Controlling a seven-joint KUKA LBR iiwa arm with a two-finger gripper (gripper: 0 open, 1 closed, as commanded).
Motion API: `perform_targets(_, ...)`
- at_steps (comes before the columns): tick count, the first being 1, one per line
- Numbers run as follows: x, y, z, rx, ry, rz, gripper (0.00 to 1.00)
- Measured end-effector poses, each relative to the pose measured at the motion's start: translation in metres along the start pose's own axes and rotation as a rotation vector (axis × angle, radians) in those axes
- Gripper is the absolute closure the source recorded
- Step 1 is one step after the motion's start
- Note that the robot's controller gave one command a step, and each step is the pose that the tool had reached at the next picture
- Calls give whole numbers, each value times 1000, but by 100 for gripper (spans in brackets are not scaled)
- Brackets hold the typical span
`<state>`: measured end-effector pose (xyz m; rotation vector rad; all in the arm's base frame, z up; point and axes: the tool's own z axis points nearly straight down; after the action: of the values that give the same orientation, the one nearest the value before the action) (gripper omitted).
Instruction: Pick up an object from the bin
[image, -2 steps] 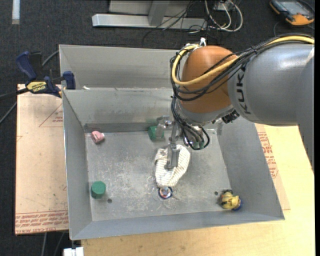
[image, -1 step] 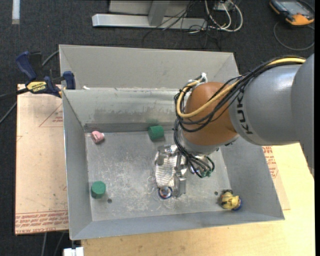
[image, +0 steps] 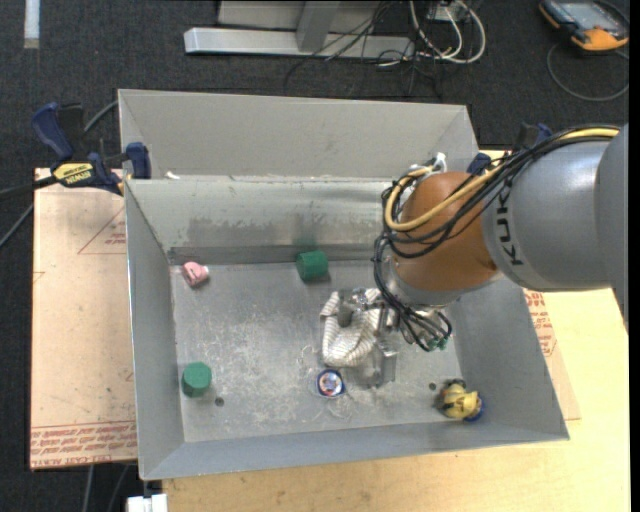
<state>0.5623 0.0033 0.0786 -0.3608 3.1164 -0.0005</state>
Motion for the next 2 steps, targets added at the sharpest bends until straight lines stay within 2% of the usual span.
perform_targets(1,-19,12,7,-5,11,-250,100)
perform_targets(2,-19,12,7,-6,11,-250,100)
